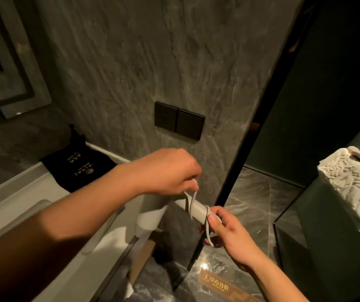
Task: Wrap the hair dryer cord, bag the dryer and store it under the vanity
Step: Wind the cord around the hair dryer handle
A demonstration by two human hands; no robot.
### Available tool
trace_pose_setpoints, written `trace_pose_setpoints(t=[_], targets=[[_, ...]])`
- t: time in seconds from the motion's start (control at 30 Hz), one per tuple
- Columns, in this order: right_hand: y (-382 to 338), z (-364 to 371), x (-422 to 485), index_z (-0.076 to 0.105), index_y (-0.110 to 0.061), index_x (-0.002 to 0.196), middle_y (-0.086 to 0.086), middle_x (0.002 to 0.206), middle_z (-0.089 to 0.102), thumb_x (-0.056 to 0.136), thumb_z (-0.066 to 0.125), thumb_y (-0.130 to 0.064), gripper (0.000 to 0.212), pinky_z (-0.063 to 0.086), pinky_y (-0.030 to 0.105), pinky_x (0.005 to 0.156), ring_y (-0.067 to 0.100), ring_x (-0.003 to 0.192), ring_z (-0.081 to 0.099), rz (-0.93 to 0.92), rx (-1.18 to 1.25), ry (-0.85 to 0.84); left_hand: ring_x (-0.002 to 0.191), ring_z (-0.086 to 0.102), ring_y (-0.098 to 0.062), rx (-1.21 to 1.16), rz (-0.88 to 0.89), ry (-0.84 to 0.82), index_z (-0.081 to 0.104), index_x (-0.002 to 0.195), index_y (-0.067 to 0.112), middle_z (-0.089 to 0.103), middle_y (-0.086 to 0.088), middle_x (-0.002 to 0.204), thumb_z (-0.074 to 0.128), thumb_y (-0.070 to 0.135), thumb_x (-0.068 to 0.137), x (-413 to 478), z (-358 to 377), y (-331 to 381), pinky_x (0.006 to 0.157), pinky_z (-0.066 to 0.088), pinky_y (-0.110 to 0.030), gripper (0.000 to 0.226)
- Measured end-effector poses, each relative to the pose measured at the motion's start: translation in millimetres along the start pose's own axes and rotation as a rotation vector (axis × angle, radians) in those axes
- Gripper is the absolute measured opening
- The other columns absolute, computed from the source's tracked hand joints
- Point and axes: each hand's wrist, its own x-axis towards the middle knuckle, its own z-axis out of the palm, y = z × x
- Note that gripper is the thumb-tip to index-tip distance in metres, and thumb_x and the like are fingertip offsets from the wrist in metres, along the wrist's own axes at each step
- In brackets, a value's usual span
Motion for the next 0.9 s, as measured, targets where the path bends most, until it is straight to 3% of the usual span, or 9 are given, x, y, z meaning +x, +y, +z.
trace_pose_setpoints(t=[0.07,0.13,0.2,0.3,0.4,0.5,0.6,0.7,0.9], targets=[[-7.1,-2.3,-7.0,0.057,-0.005,0.116,0.015,0.096,0.069,0.099,0.056,-0.032,0.032,0.059,0.033,0.051,0.032,0.088,0.074,0.041,0.151,-0.140,0.072,0.060,-0.011,-0.062,0.064,-0.098,0.070,0.083,0.023,0.067,0.005,0.078,0.071,0.046,0.085,21.6,-9.7,-8.6,0.064,0.051,-0.034,0.023],[-16.0,-7.7,-14.0,0.055,0.002,0.117,0.022,0.099,0.068,0.098,0.059,-0.029,0.036,0.048,0.026,0.039,0.026,0.065,0.069,0.009,0.243,-0.272,0.061,0.056,-0.007,-0.212,0.092,-0.179,0.072,0.078,0.016,0.068,0.004,0.070,0.082,0.043,0.077,40.8,-13.3,-18.1,0.057,0.043,-0.020,0.028],[-22.2,-14.3,-21.9,0.054,0.007,0.120,0.031,0.100,0.064,0.100,0.056,-0.021,0.035,0.037,0.026,0.034,0.015,0.047,0.057,-0.046,0.376,-0.405,0.055,0.050,-0.005,-0.415,0.070,-0.216,0.074,0.077,0.009,0.066,0.001,0.065,0.086,0.038,0.073,51.6,-2.8,-30.0,0.053,0.037,-0.015,0.031],[-28.8,-22.5,-37.1,0.050,0.012,0.129,0.032,0.098,0.062,0.097,0.061,-0.019,0.046,0.041,0.024,0.034,0.014,0.047,0.056,-0.087,0.645,-0.492,0.058,0.051,-0.002,-0.816,-0.006,-0.280,0.081,0.085,0.009,0.068,0.003,0.066,0.082,0.032,0.080,42.5,53.7,-43.4,0.059,0.040,-0.018,0.024],[-37.1,-25.2,-48.9,0.054,0.008,0.130,0.034,0.093,0.063,0.090,0.071,-0.022,0.053,0.042,0.026,0.034,0.020,0.050,0.060,-0.135,0.821,-0.345,0.053,0.050,-0.002,-1.153,-0.147,-0.216,0.083,0.081,0.035,0.064,0.010,0.059,0.066,0.051,0.079,13.1,129.0,-25.6,0.053,0.037,-0.019,0.023],[-42.9,-26.1,-47.3,0.064,0.003,0.121,0.030,0.089,0.064,0.090,0.072,-0.026,0.043,0.042,0.027,0.034,0.021,0.052,0.057,-0.131,0.777,0.025,0.047,0.040,-0.003,-1.310,-0.289,-0.082,0.082,0.086,0.036,0.051,0.010,0.049,0.061,0.064,0.085,-23.5,168.4,17.4,0.049,0.031,-0.023,0.035],[-30.4,-28.0,-32.8,0.061,0.000,0.114,0.019,0.079,0.061,0.093,0.058,-0.028,0.035,0.044,0.027,0.037,0.018,0.049,0.052,-0.142,0.472,0.329,0.057,0.049,-0.001,-1.175,-0.330,0.026,0.079,0.103,0.032,0.061,0.007,0.059,0.055,0.051,0.097,-47.4,171.2,51.5,0.059,0.042,-0.028,0.032],[-6.1,-20.3,-17.5,0.060,-0.012,0.108,0.010,0.068,0.056,0.099,0.056,-0.027,0.018,0.049,0.033,0.042,0.013,0.044,0.053,-0.077,0.177,0.504,0.082,0.063,-0.009,-0.757,-0.228,0.019,0.071,0.107,0.025,0.073,0.000,0.090,0.046,0.045,0.097,-50.8,141.1,67.7,0.080,0.050,-0.035,0.034],[21.9,-10.5,-8.6,0.060,-0.035,0.097,-0.005,0.071,0.060,0.096,0.057,-0.038,0.005,0.053,0.046,0.060,0.015,0.062,0.055,-0.057,-0.195,0.378,0.090,0.065,-0.023,-0.163,-0.024,0.047,0.060,0.095,0.025,0.068,0.001,0.098,0.041,0.040,0.100,-22.3,51.6,47.2,0.077,0.053,-0.041,0.025]])
